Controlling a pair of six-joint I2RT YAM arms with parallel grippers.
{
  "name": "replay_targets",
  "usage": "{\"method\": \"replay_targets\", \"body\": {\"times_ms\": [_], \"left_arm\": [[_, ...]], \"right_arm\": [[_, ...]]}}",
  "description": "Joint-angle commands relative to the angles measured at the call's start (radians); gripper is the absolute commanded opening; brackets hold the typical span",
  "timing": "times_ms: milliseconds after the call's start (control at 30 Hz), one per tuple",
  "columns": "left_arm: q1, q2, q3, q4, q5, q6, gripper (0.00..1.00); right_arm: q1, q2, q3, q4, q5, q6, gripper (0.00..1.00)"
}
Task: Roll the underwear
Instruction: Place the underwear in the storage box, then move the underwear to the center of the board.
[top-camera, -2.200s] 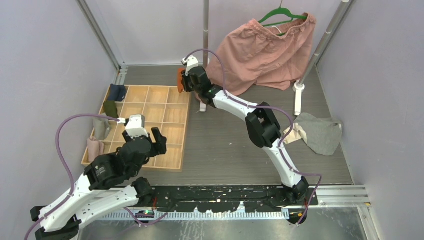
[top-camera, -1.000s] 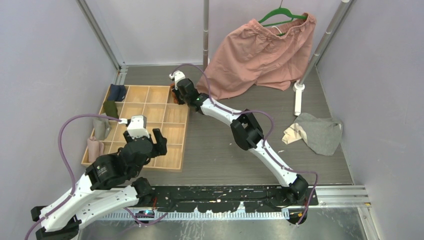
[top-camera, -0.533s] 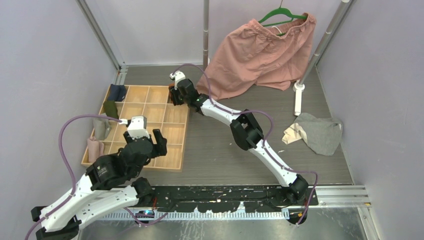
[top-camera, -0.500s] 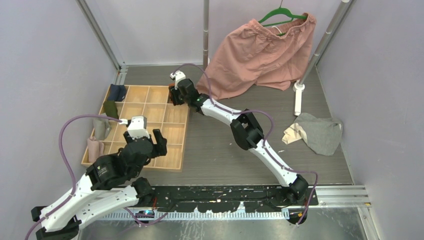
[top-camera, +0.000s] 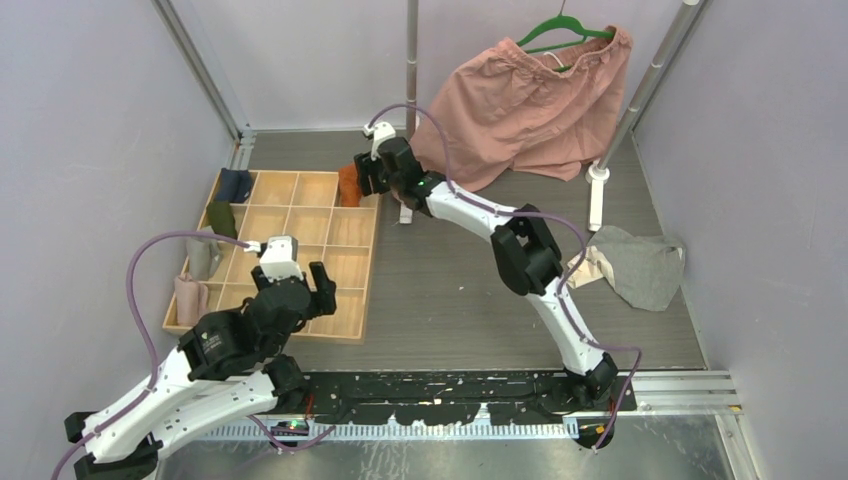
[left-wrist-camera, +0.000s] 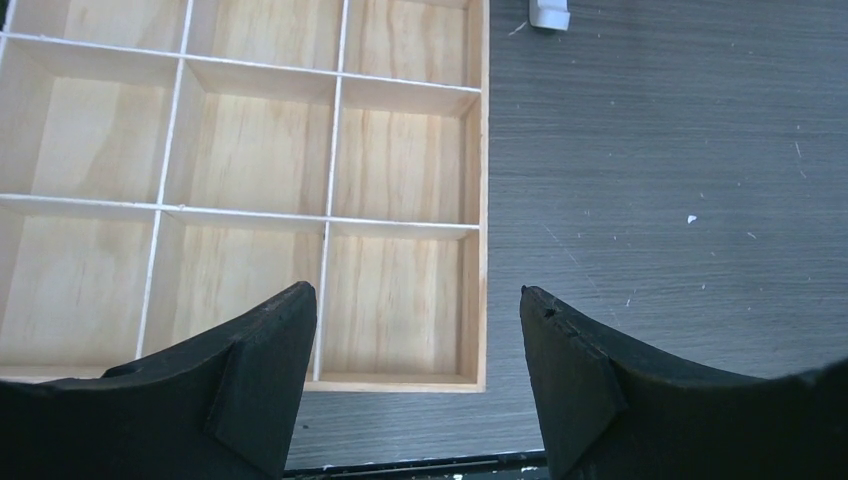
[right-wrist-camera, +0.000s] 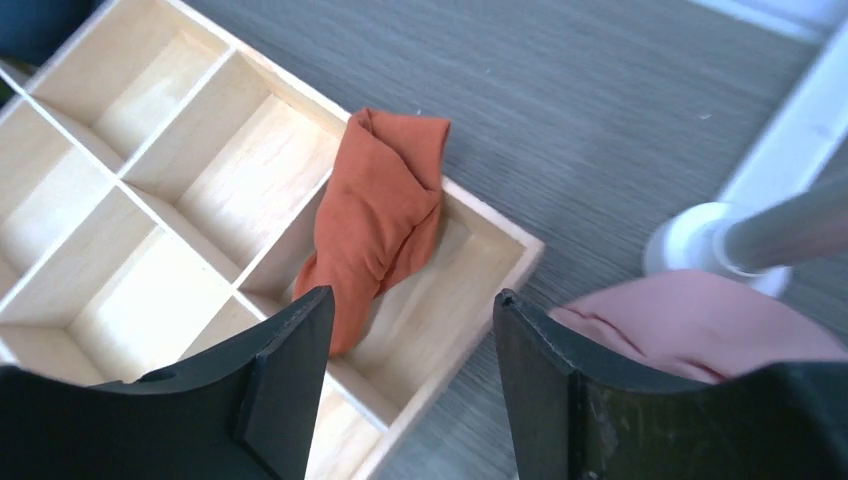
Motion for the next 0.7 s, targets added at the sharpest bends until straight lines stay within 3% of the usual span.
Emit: {"method": "replay_targets", "body": {"times_ms": [0,267,467,567,667], "left_arm": [[0.003,-0.001,-0.025,0.052,0.009,-0.029,0.76],[0.003,0.017,-0.111,0.136,0.06,-0.052,0.76],[0.005,0.08,-0.189,0.296,0.133,-0.06,0.76],[0.004,0.125,-0.201,0.343,0.162,-0.062,0.76],[0.005,0.17,-0.216,0.4,0.189,-0.057,0.76]], "right_arm": [[0.002,-0.234,-0.137,0.112,0.019,-0.002,0.65],[0.002,-0.636,-0.641,0.096,0.145,0.106,0.71],[-0.013,-1.013,-0.973,-0.196,0.478,0.255,0.75],[-0.115,-1.173,-1.072,-0.376,0.556,0.401,0.75],[-0.397,-1.294,-1.169,-0.482,0.49,0.483,0.78]]}}
